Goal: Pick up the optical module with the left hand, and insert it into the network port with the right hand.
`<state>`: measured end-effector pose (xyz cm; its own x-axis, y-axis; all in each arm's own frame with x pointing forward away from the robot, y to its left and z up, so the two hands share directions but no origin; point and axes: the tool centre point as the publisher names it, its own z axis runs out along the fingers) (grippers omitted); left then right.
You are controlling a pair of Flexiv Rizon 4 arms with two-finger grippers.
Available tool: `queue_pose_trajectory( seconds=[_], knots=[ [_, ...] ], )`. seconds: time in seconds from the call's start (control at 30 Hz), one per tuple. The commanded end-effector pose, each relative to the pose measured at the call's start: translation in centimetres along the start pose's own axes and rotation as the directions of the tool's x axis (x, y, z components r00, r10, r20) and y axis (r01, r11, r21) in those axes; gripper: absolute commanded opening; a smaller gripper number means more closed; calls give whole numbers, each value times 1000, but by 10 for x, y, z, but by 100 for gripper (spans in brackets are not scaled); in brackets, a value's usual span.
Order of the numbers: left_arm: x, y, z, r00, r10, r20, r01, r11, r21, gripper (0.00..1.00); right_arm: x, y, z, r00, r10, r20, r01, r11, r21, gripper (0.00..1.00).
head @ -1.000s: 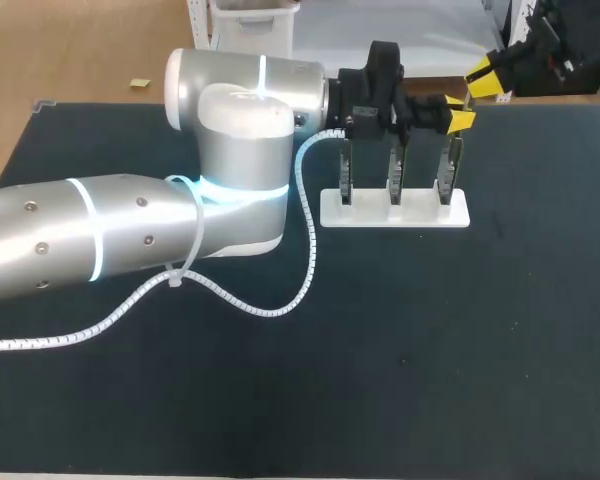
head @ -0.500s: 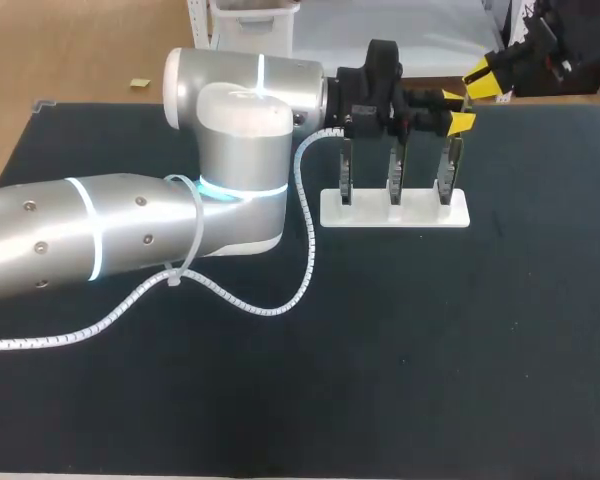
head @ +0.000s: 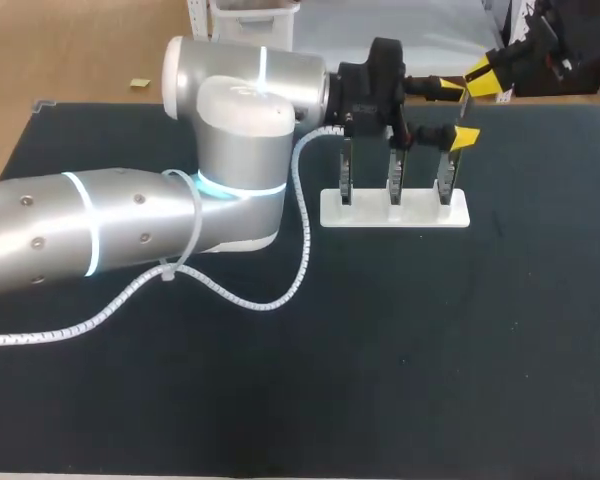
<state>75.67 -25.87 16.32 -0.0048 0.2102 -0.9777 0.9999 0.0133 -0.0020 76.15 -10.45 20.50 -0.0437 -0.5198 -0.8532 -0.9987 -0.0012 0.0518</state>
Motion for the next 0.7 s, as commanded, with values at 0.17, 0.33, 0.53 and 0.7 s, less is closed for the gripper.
queue_pose_trajectory(
  seconds=[0.17, 0.33, 0.53, 0.7],
  knots=[
    [6, 0, -8, 988, 6, -151, 2, 998, 59, 100, 3, 1, -2, 1000, 1, -1, -1, 1000, 11, 0],
    [15, 5, -16, 973, 10, -232, 1, 999, 50, 100, 3, 0, -4, 1000, -1, 1, 1, 1000, 15, 0],
    [19, 8, -19, 952, 32, -304, -17, 999, 49, 100, 2, 0, -4, 1000, -5, 4, 5, 1000, 17, 0],
    [27, 6, -17, 933, 23, -359, -1, 998, 61, 100, 2, 1, -3, 1000, -4, 7, 3, 1000, 15, 0]
  ],
)
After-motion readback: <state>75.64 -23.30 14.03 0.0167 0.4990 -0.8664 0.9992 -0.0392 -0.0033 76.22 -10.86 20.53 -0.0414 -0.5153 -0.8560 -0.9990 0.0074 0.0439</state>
